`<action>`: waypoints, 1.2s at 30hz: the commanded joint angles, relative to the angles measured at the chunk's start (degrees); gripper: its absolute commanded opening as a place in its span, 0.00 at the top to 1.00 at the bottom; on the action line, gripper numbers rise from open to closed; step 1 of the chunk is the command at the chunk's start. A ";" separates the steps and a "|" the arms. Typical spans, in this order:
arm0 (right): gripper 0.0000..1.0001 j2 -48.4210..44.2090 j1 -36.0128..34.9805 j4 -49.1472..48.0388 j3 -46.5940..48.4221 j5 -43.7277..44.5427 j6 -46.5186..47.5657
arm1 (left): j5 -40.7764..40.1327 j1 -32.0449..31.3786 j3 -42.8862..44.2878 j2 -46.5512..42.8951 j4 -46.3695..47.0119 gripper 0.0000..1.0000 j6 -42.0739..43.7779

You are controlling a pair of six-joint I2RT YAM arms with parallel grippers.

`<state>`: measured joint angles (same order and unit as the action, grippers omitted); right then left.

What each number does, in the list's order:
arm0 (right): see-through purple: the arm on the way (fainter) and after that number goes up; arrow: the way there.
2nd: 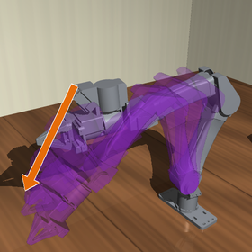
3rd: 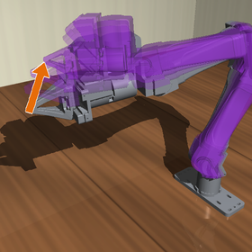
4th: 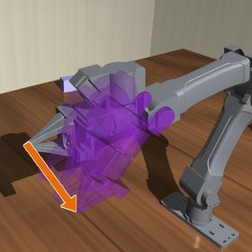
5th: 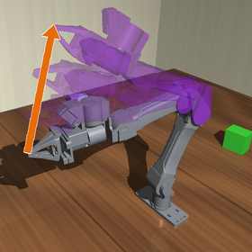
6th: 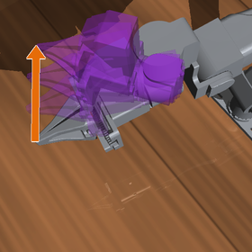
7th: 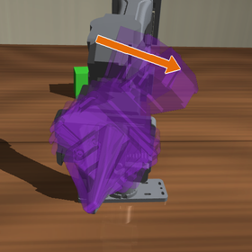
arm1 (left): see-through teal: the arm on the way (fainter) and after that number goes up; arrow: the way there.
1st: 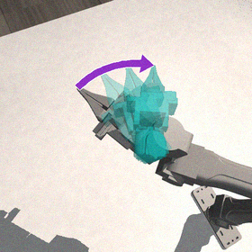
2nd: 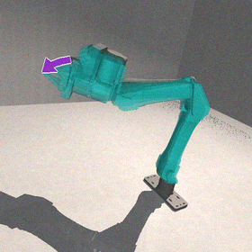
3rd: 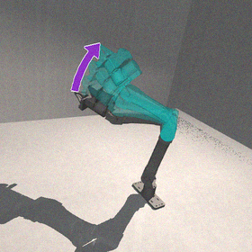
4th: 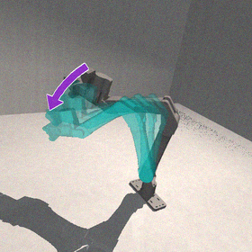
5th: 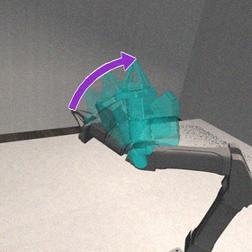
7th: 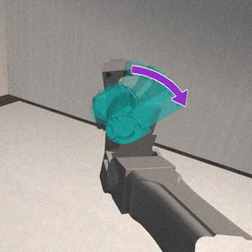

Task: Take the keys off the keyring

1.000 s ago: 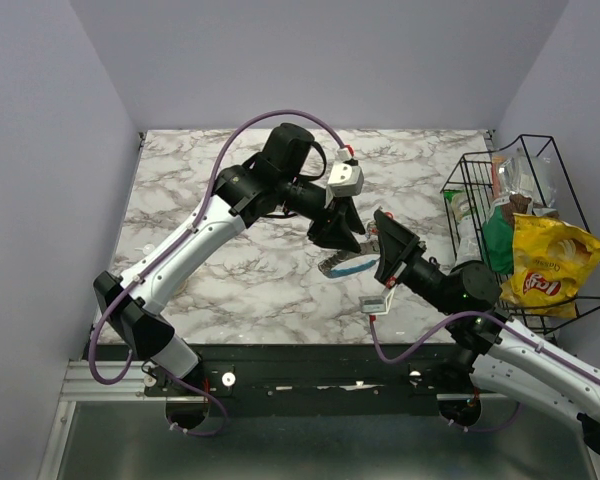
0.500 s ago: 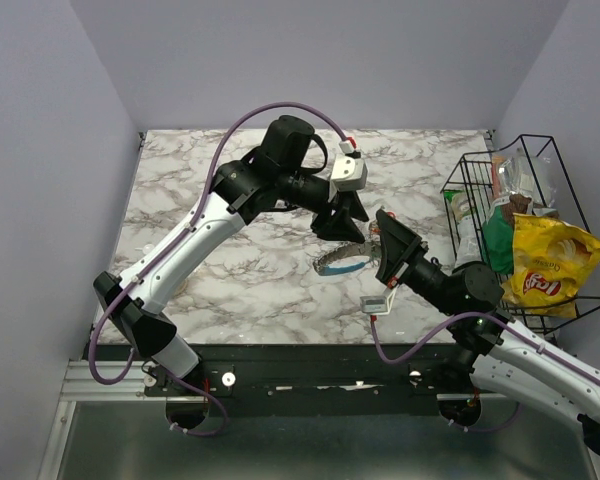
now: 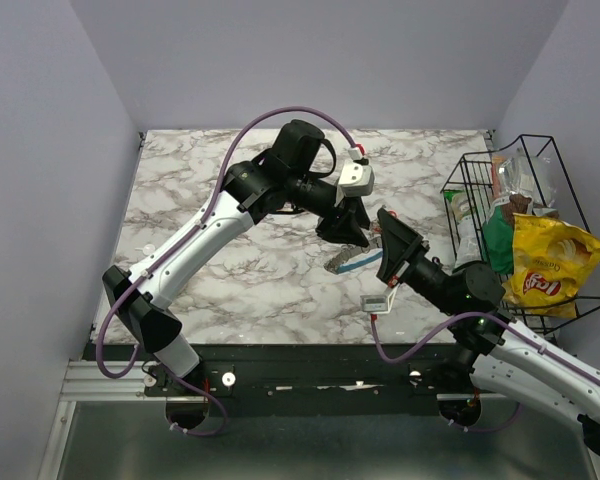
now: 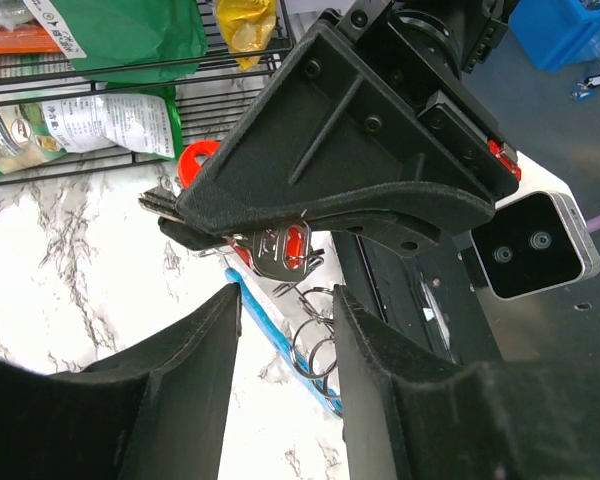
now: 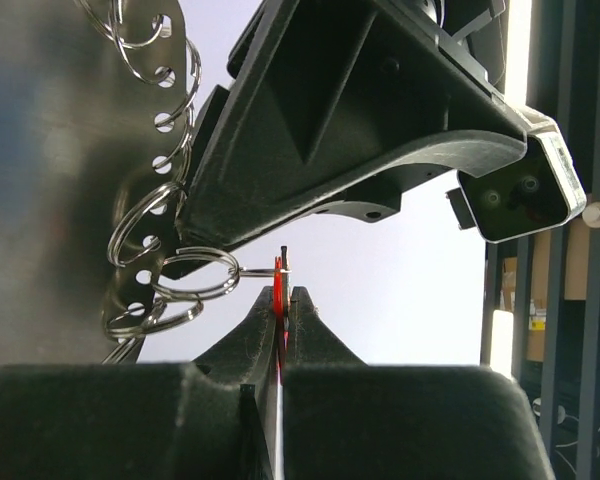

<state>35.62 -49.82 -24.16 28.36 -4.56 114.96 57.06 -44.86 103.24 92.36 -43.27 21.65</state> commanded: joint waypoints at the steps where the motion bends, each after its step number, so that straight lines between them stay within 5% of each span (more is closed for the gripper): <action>1: 0.99 -0.90 -0.27 -2.03 2.67 1.39 31.12 | 1.74 -0.40 1.26 0.63 -0.15 0.56 -0.20; 11: 0.99 -1.43 -0.27 -1.50 2.40 2.18 30.33 | 4.99 -0.32 2.67 0.54 1.17 0.63 -2.40; 23: 0.99 -0.99 -0.27 -1.33 3.63 2.62 29.80 | 5.87 -0.93 1.96 0.81 -0.06 0.99 -1.17; 31: 0.99 -1.69 -0.28 0.16 4.51 6.64 27.60 | 8.33 0.55 4.07 0.54 -2.35 1.00 0.85; 36: 0.99 -4.32 -0.27 0.43 1.88 6.93 27.51 | 13.51 4.08 4.07 0.11 4.13 1.00 -7.30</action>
<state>33.82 -49.91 -22.68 30.04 -1.02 114.96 63.94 -43.29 106.08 92.82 -43.11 20.23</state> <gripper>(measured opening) 0.076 0.009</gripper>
